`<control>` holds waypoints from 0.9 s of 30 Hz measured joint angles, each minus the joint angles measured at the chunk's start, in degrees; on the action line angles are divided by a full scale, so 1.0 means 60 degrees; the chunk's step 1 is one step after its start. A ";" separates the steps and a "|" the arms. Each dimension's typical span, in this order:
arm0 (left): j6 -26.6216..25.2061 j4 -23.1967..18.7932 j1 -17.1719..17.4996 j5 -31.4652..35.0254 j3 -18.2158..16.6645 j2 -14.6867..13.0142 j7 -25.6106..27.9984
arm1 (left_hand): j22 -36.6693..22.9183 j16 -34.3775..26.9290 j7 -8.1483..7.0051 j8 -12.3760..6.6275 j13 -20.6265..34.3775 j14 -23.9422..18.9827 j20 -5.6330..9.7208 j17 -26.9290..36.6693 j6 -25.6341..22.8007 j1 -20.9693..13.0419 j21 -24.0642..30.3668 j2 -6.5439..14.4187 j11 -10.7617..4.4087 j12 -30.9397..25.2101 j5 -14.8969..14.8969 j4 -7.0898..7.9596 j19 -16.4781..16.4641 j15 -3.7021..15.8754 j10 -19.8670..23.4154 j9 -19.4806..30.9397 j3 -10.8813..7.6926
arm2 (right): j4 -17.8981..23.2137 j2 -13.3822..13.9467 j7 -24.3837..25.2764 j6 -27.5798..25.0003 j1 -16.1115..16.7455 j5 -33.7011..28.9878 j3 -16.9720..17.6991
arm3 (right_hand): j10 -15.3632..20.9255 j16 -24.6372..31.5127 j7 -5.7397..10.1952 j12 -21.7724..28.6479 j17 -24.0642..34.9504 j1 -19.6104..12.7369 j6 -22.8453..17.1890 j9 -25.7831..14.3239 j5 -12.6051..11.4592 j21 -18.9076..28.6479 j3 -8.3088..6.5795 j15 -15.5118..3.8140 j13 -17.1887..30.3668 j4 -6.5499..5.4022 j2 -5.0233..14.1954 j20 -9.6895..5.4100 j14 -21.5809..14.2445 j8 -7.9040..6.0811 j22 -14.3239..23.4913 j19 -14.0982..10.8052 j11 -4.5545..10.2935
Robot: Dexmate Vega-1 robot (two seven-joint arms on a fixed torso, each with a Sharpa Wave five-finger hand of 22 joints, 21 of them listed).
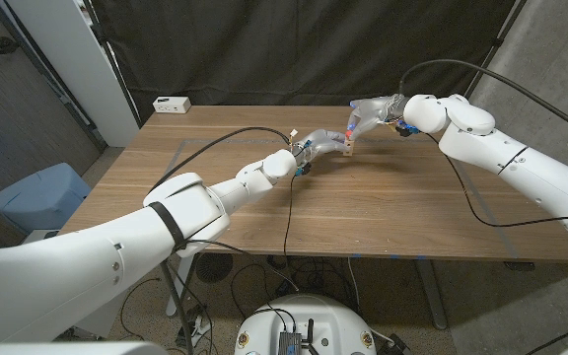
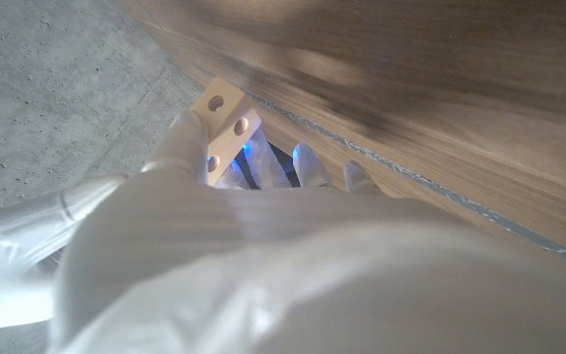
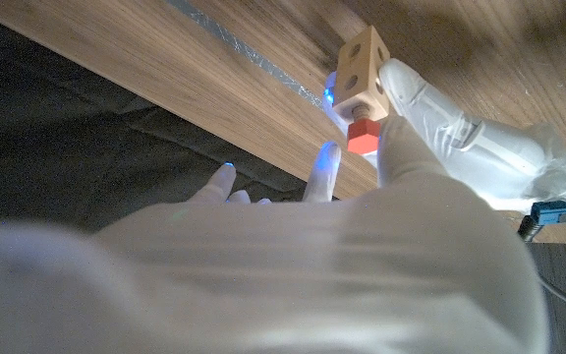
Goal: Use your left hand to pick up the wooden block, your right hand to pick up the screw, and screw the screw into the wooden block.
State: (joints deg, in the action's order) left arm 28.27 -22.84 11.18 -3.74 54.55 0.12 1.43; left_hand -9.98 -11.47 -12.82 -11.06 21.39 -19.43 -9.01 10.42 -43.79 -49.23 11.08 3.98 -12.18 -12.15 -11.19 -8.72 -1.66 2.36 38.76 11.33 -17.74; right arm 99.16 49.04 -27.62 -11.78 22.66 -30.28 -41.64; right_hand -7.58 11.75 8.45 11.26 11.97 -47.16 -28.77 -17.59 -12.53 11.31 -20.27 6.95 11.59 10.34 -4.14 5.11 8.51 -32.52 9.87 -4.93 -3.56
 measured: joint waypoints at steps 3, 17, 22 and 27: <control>-0.0003 0.0005 -0.0003 0.0000 0.0002 0.0004 -0.0003 | 0.0000 0.0000 0.0000 0.0000 0.0000 0.0000 0.0000 0.0000 0.0000 0.0000 0.0000 0.0000 0.0000 0.0000 0.0000 0.0000 0.0000 0.0000 0.0000 -0.0001 0.0000 | -0.0029 -0.0025 0.0010 0.0007 -0.0015 -0.0041 -0.0020 | 0.0103 0.0019 -0.0016 0.0068 0.0000 -0.0138 -0.0214 0.0050 0.0000 0.0000 -0.0078 -0.0043 0.0000 0.0001 0.0013 -0.0024 -0.0043 -0.0091 0.0000 -0.0024 0.0102; -0.0012 0.0027 -0.0012 -0.0007 0.0013 0.0020 -0.0023 | 0.0000 0.0000 0.0000 0.0003 0.0000 0.0000 0.0000 0.0000 0.0001 0.0000 0.0000 0.0000 0.0000 0.0000 0.0000 -0.0008 0.0000 0.0000 0.0000 -0.0005 0.0008 | -0.0082 -0.0074 0.0097 0.0019 -0.0008 -0.0208 -0.0042 | 0.0382 0.0092 0.0021 0.0109 0.0029 -0.0277 -0.0921 0.0185 0.0048 0.0000 -0.0223 -0.0135 0.0000 -0.0088 0.0000 -0.0066 -0.0208 -0.0304 0.0001 -0.0169 0.0237; -0.0014 0.0029 -0.0012 -0.0010 0.0017 0.0022 -0.0025 | 0.0000 0.0000 -0.0001 -0.0030 0.0000 0.0000 0.0000 0.0000 0.0002 0.0000 0.0000 0.0000 0.0000 0.0000 0.0000 -0.0009 0.0000 0.0000 0.0000 -0.0003 0.0009 | -0.0086 -0.0086 0.0144 0.0019 0.0020 -0.0238 -0.0042 | 0.0484 0.0128 0.0043 0.0167 0.0028 -0.0313 -0.1145 0.0229 0.0073 0.0000 -0.0256 -0.0187 0.0000 -0.0122 -0.0036 -0.0083 -0.0260 -0.0341 0.0001 -0.0259 0.0266; -0.0014 0.0029 -0.0012 -0.0011 0.0019 0.0023 -0.0025 | 0.0000 0.0000 -0.0001 -0.0030 0.0000 0.0000 0.0000 0.0000 0.0003 0.0000 0.0000 0.0000 0.0000 0.0000 0.0000 -0.0009 0.0000 0.0000 0.0000 0.0003 0.0009 | -0.0090 -0.0097 0.0163 0.0019 0.0037 -0.0248 -0.0042 | 0.0600 0.0128 0.0071 0.0179 0.0028 -0.0313 -0.1251 0.0274 0.0121 0.0000 -0.0256 -0.0173 -0.0001 -0.0122 -0.0036 -0.0067 -0.0350 -0.0409 0.0001 -0.0275 0.0304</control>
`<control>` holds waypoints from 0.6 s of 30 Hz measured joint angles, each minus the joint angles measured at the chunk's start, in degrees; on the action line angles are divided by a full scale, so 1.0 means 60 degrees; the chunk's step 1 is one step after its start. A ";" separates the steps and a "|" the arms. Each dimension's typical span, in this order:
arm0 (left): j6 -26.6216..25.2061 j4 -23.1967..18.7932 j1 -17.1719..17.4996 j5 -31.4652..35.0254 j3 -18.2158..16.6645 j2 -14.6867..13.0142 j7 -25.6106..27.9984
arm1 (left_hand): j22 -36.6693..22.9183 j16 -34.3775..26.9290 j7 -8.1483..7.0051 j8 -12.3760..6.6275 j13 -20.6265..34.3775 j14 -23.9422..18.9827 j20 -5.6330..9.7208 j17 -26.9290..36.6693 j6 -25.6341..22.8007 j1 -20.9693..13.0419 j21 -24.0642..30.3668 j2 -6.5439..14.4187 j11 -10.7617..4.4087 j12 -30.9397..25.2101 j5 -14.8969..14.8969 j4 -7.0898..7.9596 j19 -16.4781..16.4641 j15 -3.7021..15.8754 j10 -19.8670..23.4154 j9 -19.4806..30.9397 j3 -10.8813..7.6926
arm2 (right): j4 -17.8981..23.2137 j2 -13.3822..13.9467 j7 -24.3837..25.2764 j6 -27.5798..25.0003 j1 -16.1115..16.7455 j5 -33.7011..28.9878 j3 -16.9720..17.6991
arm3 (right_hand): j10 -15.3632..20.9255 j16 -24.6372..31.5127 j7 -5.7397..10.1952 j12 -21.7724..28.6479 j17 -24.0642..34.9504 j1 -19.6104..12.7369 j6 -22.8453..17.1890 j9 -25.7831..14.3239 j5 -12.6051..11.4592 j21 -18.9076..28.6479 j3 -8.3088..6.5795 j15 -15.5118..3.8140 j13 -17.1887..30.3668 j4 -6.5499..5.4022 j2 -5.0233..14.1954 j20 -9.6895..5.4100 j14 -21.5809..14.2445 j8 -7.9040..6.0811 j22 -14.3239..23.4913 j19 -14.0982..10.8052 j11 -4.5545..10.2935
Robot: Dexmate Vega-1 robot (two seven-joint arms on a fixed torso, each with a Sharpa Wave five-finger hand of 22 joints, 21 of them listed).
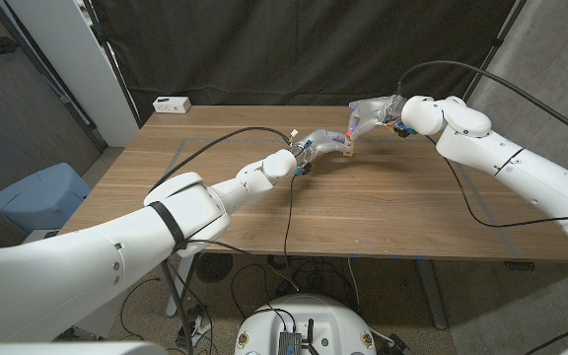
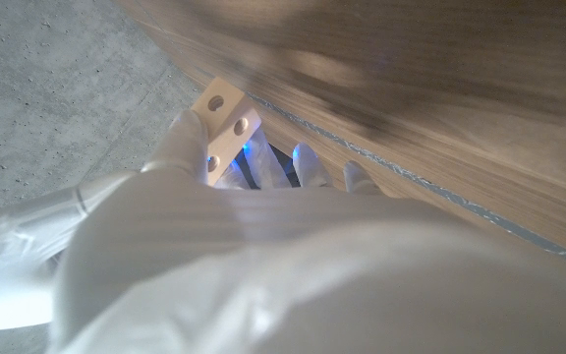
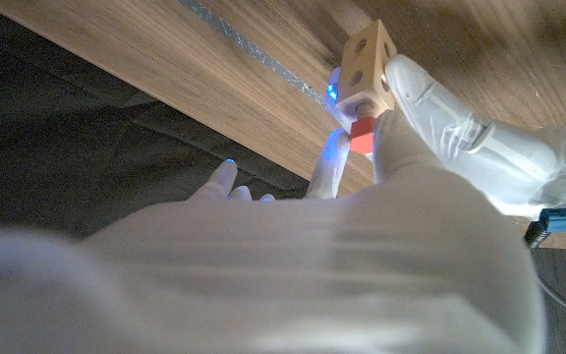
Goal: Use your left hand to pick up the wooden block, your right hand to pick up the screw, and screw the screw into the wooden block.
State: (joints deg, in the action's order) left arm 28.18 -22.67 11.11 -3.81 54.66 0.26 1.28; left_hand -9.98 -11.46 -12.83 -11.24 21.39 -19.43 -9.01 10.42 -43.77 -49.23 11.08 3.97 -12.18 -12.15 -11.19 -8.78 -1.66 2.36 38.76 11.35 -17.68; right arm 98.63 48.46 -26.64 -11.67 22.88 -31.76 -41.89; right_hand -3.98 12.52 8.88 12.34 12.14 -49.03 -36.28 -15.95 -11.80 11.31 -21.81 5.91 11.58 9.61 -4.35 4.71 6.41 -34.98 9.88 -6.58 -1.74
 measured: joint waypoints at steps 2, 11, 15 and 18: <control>0.0000 -0.0003 0.0003 0.0000 0.0000 -0.0003 0.0001 | 0.0000 0.0000 -0.0012 0.0000 0.0000 0.0000 0.0000 0.0000 0.0014 0.0000 0.0000 0.0000 0.0000 0.0000 0.0000 0.0000 0.0000 0.0000 0.0000 0.0000 0.0000 | -0.0002 -0.0004 0.0016 0.0000 0.0006 -0.0014 0.0000 | 0.0042 0.0000 -0.0009 0.0001 0.0000 0.0000 -0.0082 0.0000 0.0000 0.0000 -0.0016 0.0002 0.0000 -0.0016 0.0000 -0.0032 0.0002 -0.0036 0.0000 -0.0032 -0.0014; 0.0073 -0.0071 0.0062 0.0006 -0.0004 -0.0041 0.0017 | 0.0000 0.0000 0.0012 0.0002 0.0000 0.0000 0.0000 0.0000 -0.0010 0.0000 0.0000 0.0000 0.0000 0.0000 0.0000 -0.0001 0.0000 0.0000 0.0000 -0.0001 0.0001 | 0.0032 -0.0009 0.0118 -0.0026 0.0092 -0.0050 0.0023 | 0.0257 0.0067 0.0023 0.0067 0.0000 0.0001 -0.0387 0.0017 0.0075 0.0000 -0.0044 -0.0081 0.0000 -0.0046 0.0000 -0.0068 -0.0081 -0.0146 0.0000 -0.0134 0.0067; 0.0119 -0.0128 0.0096 0.0031 -0.0024 -0.0072 0.0035 | 0.0000 0.0000 0.0012 0.0003 0.0000 0.0000 0.0000 0.0000 -0.0010 0.0000 0.0000 0.0000 0.0000 0.0000 0.0000 -0.0002 0.0000 0.0000 0.0000 -0.0001 0.0002 | 0.0073 -0.0009 0.0171 -0.0076 0.0129 -0.0070 0.0044 | 0.0325 0.0074 0.0061 0.0078 -0.0001 0.0001 -0.0494 0.0021 0.0076 0.0000 -0.0044 -0.0081 0.0000 -0.0045 0.0000 -0.0068 -0.0184 -0.0221 0.0000 -0.0134 0.0135; 0.0155 -0.0191 0.0130 0.0065 -0.0041 -0.0102 0.0053 | 0.0000 0.0000 0.0011 0.0004 0.0001 0.0000 0.0000 0.0000 -0.0009 0.0000 0.0000 0.0000 0.0000 0.0000 0.0000 -0.0003 0.0000 0.0000 0.0000 -0.0001 0.0003 | 0.0112 -0.0005 0.0206 -0.0111 0.0157 -0.0089 0.0055 | 0.0428 0.0074 0.0041 0.0079 0.0008 0.0001 -0.0609 -0.0007 0.0076 0.0000 -0.0044 -0.0081 -0.0009 -0.0045 0.0000 -0.0068 -0.0184 -0.0294 0.0000 -0.0203 0.0101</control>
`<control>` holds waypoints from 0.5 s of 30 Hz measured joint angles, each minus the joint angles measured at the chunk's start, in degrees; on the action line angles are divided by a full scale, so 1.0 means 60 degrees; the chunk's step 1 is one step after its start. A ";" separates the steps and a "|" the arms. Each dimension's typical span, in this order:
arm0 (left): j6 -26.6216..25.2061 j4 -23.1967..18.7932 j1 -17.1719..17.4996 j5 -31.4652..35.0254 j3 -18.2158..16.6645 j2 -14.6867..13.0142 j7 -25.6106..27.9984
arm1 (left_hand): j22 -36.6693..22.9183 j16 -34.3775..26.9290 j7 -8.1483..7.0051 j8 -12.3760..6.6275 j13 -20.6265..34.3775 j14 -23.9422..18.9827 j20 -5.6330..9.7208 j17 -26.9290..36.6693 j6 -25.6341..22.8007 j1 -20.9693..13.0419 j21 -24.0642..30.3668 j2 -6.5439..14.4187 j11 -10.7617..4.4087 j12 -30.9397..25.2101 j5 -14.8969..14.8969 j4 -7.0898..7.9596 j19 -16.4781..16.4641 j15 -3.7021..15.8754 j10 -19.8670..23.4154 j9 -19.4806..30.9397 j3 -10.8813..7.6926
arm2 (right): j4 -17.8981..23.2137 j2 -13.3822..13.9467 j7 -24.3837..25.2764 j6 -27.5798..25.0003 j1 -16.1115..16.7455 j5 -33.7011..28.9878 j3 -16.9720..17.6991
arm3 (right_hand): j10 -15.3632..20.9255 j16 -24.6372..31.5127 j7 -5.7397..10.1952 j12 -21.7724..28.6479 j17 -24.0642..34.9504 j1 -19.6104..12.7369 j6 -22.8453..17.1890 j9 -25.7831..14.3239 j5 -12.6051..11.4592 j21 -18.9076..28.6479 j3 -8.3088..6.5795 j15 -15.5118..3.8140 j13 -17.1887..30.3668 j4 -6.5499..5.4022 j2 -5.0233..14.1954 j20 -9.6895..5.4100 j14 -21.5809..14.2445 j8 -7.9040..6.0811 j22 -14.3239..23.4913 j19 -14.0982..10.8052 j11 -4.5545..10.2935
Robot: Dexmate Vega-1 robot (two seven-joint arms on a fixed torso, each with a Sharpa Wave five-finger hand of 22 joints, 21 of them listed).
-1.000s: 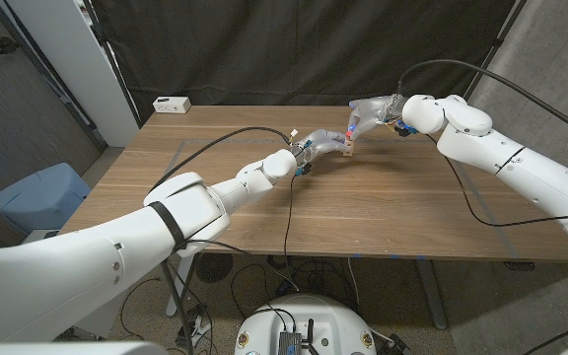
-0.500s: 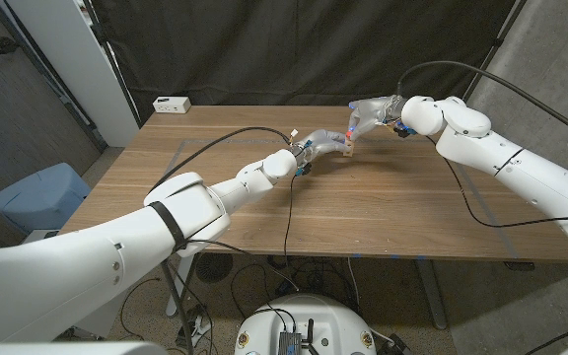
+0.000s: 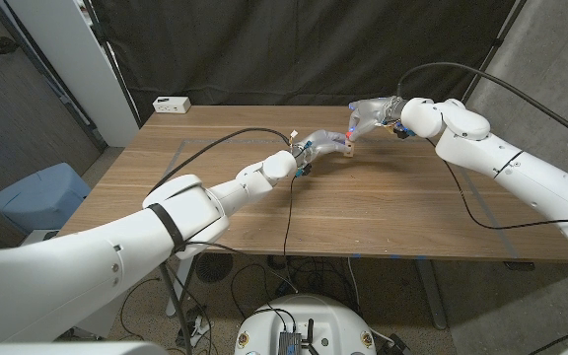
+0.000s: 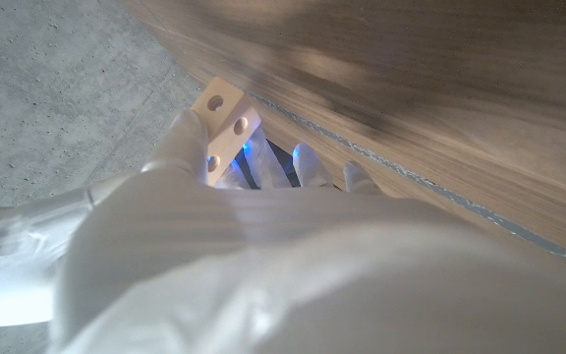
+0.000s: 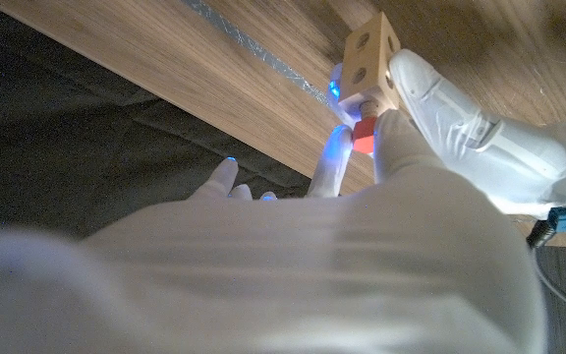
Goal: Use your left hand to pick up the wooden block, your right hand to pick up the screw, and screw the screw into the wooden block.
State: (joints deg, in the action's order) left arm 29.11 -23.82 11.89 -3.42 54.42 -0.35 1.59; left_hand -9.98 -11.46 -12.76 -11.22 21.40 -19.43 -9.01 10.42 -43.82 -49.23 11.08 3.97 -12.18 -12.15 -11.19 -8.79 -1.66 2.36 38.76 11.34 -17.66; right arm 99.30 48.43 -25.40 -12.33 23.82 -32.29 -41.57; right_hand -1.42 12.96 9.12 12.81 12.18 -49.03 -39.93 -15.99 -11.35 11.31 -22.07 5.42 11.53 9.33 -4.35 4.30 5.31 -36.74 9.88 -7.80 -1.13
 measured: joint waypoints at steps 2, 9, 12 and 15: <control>0.0013 -0.0046 0.0023 0.0007 -0.0010 -0.0021 0.0006 | 0.0000 0.0000 -0.0001 0.0001 0.0000 0.0000 0.0000 0.0000 0.0001 0.0000 0.0000 0.0000 0.0000 0.0000 0.0000 0.0000 0.0000 0.0000 0.0000 0.0000 0.0000 | 0.0015 0.0003 0.0008 -0.0020 0.0012 -0.0014 0.0008 | 0.0037 0.0000 -0.0017 0.0000 0.0037 0.0000 -0.0088 -0.0022 0.0000 0.0000 0.0000 -0.0039 -0.0013 0.0000 0.0000 0.0000 -0.0039 -0.0061 0.0000 0.0000 0.0037; 0.0037 -0.0267 0.0137 0.0080 -0.0063 -0.0124 0.0027 | 0.0000 0.0000 -0.0002 0.0003 0.0000 0.0000 0.0000 0.0000 0.0003 0.0000 0.0000 0.0000 0.0000 0.0000 0.0000 -0.0007 0.0000 0.0000 0.0000 -0.0001 0.0007 | 0.0137 0.0030 0.0067 -0.0112 0.0083 -0.0084 0.0026 | 0.0214 0.0000 0.0002 0.0054 0.0037 0.0074 -0.0309 -0.0066 0.0056 0.0064 0.0000 -0.0034 -0.0013 0.0000 -0.0074 -0.0035 -0.0135 -0.0201 0.0000 -0.0034 0.0109; 0.0038 -0.0349 0.0163 0.0099 -0.0089 -0.0161 0.0030 | 0.0000 0.0000 -0.0002 0.0007 -0.0001 0.0000 0.0000 0.0000 0.0003 0.0000 0.0000 0.0000 0.0000 0.0000 0.0000 0.0014 0.0000 0.0000 0.0000 -0.0002 -0.0014 | 0.0180 0.0039 0.0081 -0.0156 0.0108 -0.0124 0.0029 | 0.0242 0.0000 -0.0017 0.0056 0.0037 0.0128 -0.0403 -0.0079 0.0092 0.0065 0.0029 -0.0054 -0.0013 -0.0029 -0.0128 0.0017 -0.0155 -0.0271 0.0000 -0.0086 0.0138; 0.0038 -0.0425 0.0195 0.0140 -0.0113 -0.0192 0.0031 | 0.0000 0.0000 -0.0003 0.0008 0.0000 0.0000 0.0000 0.0000 0.0003 0.0000 0.0000 0.0000 0.0000 0.0000 0.0000 0.0014 0.0000 0.0000 0.0000 -0.0003 -0.0014 | 0.0225 0.0048 0.0093 -0.0195 0.0133 -0.0167 0.0031 | 0.0324 0.0000 -0.0019 0.0056 0.0037 0.0165 -0.0496 -0.0114 0.0092 0.0065 0.0029 -0.0069 -0.0012 -0.0029 -0.0165 0.0017 -0.0170 -0.0342 0.0000 -0.0086 0.0120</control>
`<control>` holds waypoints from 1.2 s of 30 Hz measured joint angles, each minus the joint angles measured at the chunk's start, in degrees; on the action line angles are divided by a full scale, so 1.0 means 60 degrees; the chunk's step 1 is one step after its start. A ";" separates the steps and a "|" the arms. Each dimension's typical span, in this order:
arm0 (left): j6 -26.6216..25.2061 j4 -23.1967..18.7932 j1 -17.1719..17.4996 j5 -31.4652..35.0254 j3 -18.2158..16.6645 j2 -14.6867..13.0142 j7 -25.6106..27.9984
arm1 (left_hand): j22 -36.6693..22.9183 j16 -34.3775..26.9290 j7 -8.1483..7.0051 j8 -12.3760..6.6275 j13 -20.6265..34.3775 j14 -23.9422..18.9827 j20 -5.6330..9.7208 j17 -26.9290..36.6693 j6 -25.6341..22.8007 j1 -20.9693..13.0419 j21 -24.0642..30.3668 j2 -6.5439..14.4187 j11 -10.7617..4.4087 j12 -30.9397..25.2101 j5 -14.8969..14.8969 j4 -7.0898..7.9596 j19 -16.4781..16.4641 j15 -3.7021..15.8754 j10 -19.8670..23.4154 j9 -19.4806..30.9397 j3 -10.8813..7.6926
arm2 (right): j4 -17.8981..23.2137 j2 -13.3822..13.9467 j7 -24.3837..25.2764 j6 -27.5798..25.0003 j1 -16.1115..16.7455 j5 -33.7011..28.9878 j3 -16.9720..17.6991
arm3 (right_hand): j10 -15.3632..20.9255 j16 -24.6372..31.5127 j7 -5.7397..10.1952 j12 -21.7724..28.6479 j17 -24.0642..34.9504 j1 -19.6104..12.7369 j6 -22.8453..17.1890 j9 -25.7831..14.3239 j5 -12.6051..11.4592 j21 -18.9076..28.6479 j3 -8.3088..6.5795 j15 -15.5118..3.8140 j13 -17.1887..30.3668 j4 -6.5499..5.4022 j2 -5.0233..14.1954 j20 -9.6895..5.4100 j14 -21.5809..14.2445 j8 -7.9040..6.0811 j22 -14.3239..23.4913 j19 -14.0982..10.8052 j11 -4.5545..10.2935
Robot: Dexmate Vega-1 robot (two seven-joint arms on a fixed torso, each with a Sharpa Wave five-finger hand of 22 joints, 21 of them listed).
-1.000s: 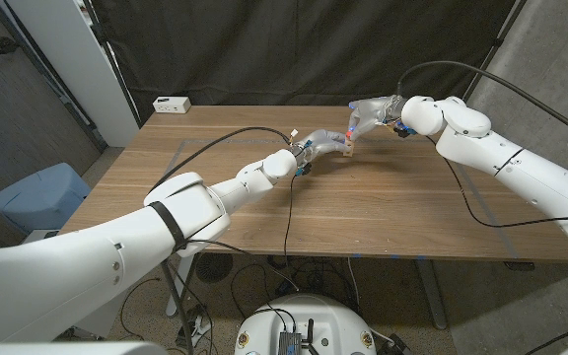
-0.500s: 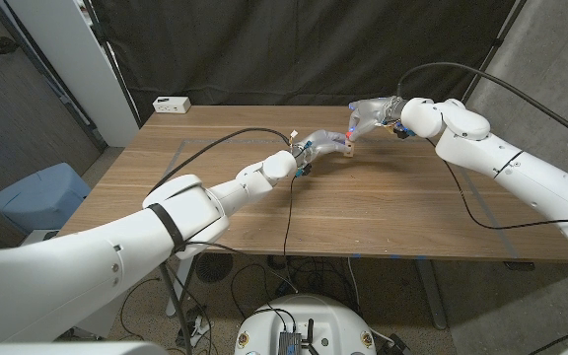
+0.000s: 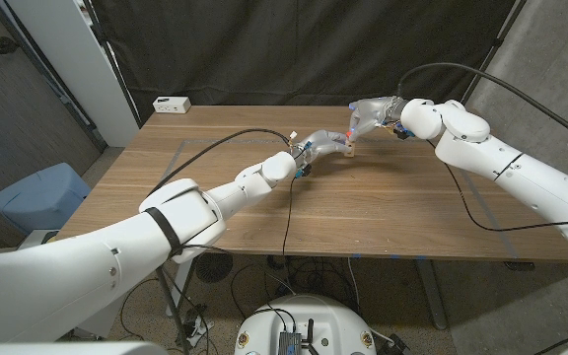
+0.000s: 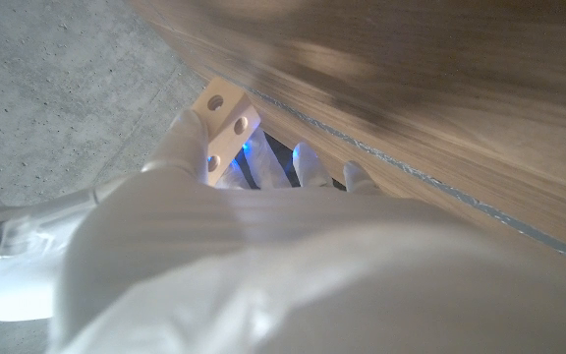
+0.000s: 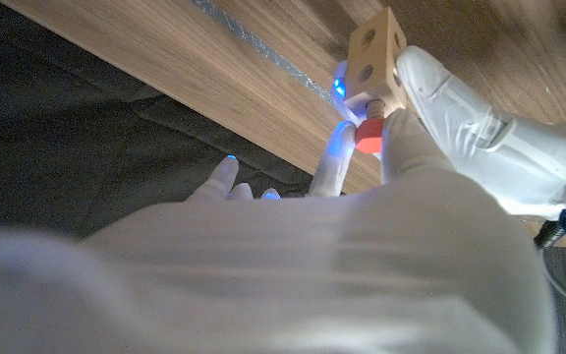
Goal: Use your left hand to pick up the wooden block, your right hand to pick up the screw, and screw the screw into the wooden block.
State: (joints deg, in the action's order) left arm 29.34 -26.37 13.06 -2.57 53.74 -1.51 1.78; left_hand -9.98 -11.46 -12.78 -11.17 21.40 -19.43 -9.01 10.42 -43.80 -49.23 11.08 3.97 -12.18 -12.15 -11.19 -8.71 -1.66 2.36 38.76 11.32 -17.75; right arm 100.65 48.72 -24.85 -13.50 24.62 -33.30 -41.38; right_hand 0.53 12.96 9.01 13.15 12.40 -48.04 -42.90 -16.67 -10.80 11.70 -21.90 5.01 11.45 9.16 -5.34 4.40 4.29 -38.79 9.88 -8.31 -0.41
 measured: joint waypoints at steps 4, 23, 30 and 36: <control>0.0000 -0.0106 0.0044 0.0022 -0.0032 -0.0048 0.0000 | 0.0000 0.0000 0.0000 0.0001 0.0000 0.0000 0.0000 0.0000 0.0000 0.0000 0.0000 0.0000 0.0000 0.0000 0.0000 0.0000 0.0000 0.0000 0.0000 -0.0001 0.0000 | 0.0048 0.0005 0.0019 -0.0061 0.0040 -0.0053 0.0005 | 0.0120 0.0000 -0.0015 0.0036 -0.0001 0.0088 -0.0190 -0.0040 0.0036 0.0000 0.0040 0.0036 0.0000 -0.0041 -0.0088 -0.0035 -0.0036 -0.0088 0.0000 -0.0035 0.0016; -0.0003 -0.0095 0.0080 0.0075 -0.0120 -0.0030 -0.0068 | 0.0000 0.0000 0.0013 -0.0013 0.0000 0.0000 0.0000 0.0000 0.0018 0.0000 0.0000 0.0000 0.0000 0.0000 0.0002 -0.0001 0.0000 0.0000 0.0000 0.0004 0.0000 | 0.0077 -0.0048 0.0243 -0.0223 0.0152 -0.0211 0.0024 | 0.0920 0.0104 -0.0202 0.0074 -0.0002 0.0909 -0.1500 -0.0643 0.0072 0.0000 0.0358 -0.0101 0.0002 -0.0357 -0.0278 -0.0137 -0.0341 -0.1227 0.0023 -0.0136 0.0136; -0.0004 0.0131 -0.0013 0.0053 -0.0122 0.0075 -0.0106 | 0.0000 0.0000 0.0013 -0.0012 -0.0024 0.0000 0.0000 0.0000 0.0019 -0.0019 0.0000 0.0019 0.0000 0.0000 0.0007 -0.0001 0.0000 0.0000 0.0000 0.0004 0.0001 | 0.0030 -0.0076 0.0277 -0.0339 0.0157 -0.0261 0.0023 | 0.0989 0.0139 -0.0227 0.0060 -0.0002 0.1294 -0.1175 -0.0901 0.0071 -0.0013 0.0554 -0.0101 0.0002 -0.0426 -0.0379 -0.0137 -0.0340 -0.1322 0.0022 -0.0135 0.0067; -0.0037 0.0330 -0.0098 -0.0010 -0.0095 0.0174 -0.0155 | 0.0000 0.0000 0.0013 -0.0009 -0.0024 0.0000 0.0000 0.0000 0.0020 -0.0042 0.0000 0.0042 0.0000 0.0000 0.0007 -0.0002 0.0000 0.0000 0.0000 0.0003 0.0002 | 0.0012 -0.0081 0.0217 -0.0428 0.0151 -0.0282 -0.0011 | 0.0781 0.0094 -0.0307 -0.0134 0.0045 0.1745 -0.0220 -0.1234 0.0071 -0.0079 0.0789 -0.0046 0.0026 -0.0514 -0.0476 -0.0064 -0.0285 -0.1322 0.0022 0.0010 -0.0140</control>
State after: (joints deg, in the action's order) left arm 29.12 -24.39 12.47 -2.64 53.17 -0.46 0.85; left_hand -9.98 -11.47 -12.70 -11.22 21.25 -19.43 -9.01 10.42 -43.68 -49.48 11.08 4.23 -12.18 -12.15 -11.14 -8.72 -1.66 2.36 38.76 11.34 -17.74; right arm 100.72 48.23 -23.55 -16.07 25.53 -34.99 -41.45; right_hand 5.21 13.52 7.16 12.34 12.67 -37.57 -44.22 -24.07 -10.37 11.22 -17.16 4.74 11.61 6.08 -8.20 4.02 2.58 -46.72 10.01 -8.26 -1.25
